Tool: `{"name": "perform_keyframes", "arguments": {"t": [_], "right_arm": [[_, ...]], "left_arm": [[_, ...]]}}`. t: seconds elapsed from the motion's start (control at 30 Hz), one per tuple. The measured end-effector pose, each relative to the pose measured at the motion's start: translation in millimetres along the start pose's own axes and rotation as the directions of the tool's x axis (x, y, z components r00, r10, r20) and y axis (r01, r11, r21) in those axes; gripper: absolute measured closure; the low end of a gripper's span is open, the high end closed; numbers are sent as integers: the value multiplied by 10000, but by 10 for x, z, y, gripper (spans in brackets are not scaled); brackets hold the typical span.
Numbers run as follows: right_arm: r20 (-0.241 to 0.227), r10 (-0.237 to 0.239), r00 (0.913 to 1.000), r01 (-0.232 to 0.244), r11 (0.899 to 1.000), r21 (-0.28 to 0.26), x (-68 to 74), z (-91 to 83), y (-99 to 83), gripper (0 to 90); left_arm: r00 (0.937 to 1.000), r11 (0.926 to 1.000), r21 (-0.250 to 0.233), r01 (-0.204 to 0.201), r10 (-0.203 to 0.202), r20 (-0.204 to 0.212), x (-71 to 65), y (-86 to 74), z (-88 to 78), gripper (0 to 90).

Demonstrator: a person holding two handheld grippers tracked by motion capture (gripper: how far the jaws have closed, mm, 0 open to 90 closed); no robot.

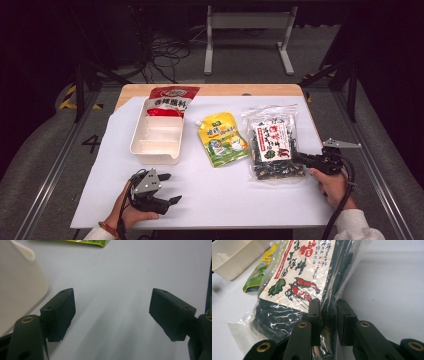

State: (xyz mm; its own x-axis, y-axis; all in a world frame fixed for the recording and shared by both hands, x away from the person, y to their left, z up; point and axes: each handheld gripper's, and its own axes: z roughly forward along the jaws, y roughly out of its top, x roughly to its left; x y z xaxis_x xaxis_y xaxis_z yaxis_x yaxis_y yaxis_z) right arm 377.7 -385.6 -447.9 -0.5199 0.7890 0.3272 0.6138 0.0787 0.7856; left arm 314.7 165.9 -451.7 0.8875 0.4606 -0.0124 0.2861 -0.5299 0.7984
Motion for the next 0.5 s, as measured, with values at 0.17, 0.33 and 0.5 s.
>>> {"name": "perform_keyframes", "arguments": {"t": [0.17,0.33,0.5], "right_arm": [[90,-461,9989,464,9982,-391,66,-63,-17,772],[127,-762,9970,769,9950,-634,97,-111,-53,778],[116,-1262,9919,1267,9873,-954,150,-161,-80,780]], "left_arm": [[9989,9994,-283,174,-162,434,14,174,139,203],[9963,9988,-414,266,-232,826,-1,386,348,186],[9901,9967,-673,463,-369,1354,39,733,681,172]]}}
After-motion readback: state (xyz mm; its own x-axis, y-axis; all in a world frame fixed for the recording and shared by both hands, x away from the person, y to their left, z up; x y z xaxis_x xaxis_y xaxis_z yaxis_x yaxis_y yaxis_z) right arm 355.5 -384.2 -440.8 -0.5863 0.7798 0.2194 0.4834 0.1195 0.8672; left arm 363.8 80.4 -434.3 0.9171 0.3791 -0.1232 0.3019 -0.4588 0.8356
